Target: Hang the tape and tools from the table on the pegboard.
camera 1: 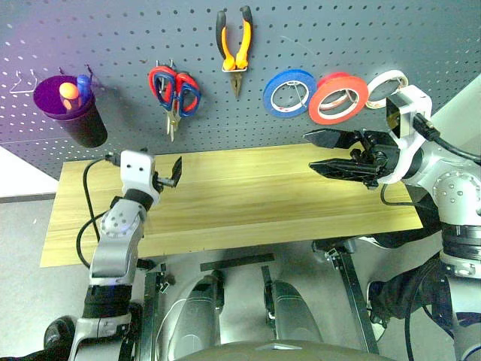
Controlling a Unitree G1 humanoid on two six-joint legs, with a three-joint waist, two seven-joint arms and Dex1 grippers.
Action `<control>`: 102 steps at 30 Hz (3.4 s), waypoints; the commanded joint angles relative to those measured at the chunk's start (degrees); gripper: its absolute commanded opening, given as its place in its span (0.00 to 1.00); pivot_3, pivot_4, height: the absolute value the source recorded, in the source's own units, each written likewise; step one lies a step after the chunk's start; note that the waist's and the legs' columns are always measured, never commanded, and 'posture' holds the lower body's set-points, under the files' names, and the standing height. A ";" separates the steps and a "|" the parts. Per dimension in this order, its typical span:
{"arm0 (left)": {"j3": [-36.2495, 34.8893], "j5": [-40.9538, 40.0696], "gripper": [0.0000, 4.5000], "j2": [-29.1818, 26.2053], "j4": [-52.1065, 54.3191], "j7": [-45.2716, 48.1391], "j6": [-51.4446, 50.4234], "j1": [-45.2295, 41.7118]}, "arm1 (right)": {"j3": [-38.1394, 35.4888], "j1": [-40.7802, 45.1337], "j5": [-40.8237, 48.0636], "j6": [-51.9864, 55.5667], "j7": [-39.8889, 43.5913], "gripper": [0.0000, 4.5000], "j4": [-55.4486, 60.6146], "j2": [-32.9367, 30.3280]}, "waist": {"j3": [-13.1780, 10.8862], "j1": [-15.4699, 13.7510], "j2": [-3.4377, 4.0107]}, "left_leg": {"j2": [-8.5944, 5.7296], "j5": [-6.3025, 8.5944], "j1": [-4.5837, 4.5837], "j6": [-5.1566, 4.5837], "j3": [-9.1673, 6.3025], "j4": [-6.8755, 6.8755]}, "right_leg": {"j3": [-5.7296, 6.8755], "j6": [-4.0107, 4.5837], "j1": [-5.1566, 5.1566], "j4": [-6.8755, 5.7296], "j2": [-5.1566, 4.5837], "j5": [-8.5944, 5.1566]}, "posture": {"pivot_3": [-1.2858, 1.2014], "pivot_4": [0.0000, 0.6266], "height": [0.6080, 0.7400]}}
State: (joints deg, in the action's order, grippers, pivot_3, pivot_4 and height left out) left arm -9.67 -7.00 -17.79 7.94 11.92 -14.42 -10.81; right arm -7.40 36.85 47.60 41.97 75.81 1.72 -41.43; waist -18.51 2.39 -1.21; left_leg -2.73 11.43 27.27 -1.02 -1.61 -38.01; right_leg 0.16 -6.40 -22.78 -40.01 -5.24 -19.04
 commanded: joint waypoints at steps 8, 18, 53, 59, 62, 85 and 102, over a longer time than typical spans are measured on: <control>-9.76 -2.27 0.99 -0.32 12.24 -5.12 -11.54 10.82 | 2.23 -1.01 0.80 -0.23 1.61 0.87 1.95 2.63 | -1.02 -1.59 0.07 | 0.00 0.06 0.00 -0.08 0.00 0.08 | -0.04 0.04 0.01 0.15 -0.13 -0.02 | 0.54 0.66 1.00; -14.56 -3.60 0.99 0.47 -0.89 -9.77 -12.12 4.45 | 2.79 -1.34 1.75 4.45 2.08 0.87 3.91 0.27 | -3.48 -2.93 -0.08 | 0.00 0.13 0.04 -0.20 0.06 0.50 | -0.01 0.05 0.02 0.75 -0.19 0.01 | 0.54 0.76 1.00; -8.48 -2.02 0.99 2.13 -20.57 -14.67 -15.57 -12.83 | 8.71 -3.66 -5.15 -1.88 5.30 0.87 9.99 -4.50 | -8.03 -3.14 -0.21 | -0.01 0.10 0.10 -0.12 0.22 0.94 | 0.08 0.03 -0.20 0.92 -0.28 0.03 | 0.52 0.88 1.00; -7.98 -1.17 0.99 2.32 -24.29 -15.21 -13.36 -15.49 | 8.49 -3.94 -5.28 -1.90 4.80 0.87 9.83 -4.49 | -8.09 -3.08 -0.20 | -0.01 0.10 0.10 -0.11 0.22 1.00 | 0.08 0.03 -0.21 0.97 -0.29 0.03 | 0.51 0.89 1.00; -7.37 -0.78 0.87 2.33 -25.03 -15.36 -12.97 -15.89 | 8.19 -3.73 -5.26 -1.65 4.31 0.87 9.16 -4.50 | -8.10 -3.05 -0.19 | -0.01 0.10 0.10 -0.11 0.22 1.03 | 0.08 0.03 -0.21 1.02 -0.31 0.03 | 0.51 0.89 1.00; -6.47 -2.89 0.20 4.86 -18.41 -14.39 -15.35 -13.08 | 8.34 -2.85 -6.30 -3.53 4.08 0.87 7.05 -4.02 | -8.11 -3.08 -0.19 | 0.00 0.11 0.11 -0.09 0.24 1.24 | 0.09 0.03 -0.23 1.28 -0.32 0.03 | 0.51 0.83 1.00; -4.93 -4.80 0.20 6.87 -1.24 -13.44 -21.48 -10.15 | 7.58 0.17 -8.46 -8.76 4.39 0.87 0.49 -0.33 | -8.03 -3.20 -0.27 | -0.12 -0.25 0.15 0.47 0.18 1.80 | 0.72 -0.16 -0.18 1.89 -0.40 0.18 | 0.52 0.65 1.00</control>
State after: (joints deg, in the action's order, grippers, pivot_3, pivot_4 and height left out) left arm -14.26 -11.93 -10.91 3.60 -0.90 -35.80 -21.44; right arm 1.86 36.59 38.39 34.04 79.44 2.28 -41.97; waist -26.54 -0.80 -1.47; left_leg -2.85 11.17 27.41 -0.53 -1.44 -36.22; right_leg 0.91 -6.57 -22.94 -38.12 -5.63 -18.86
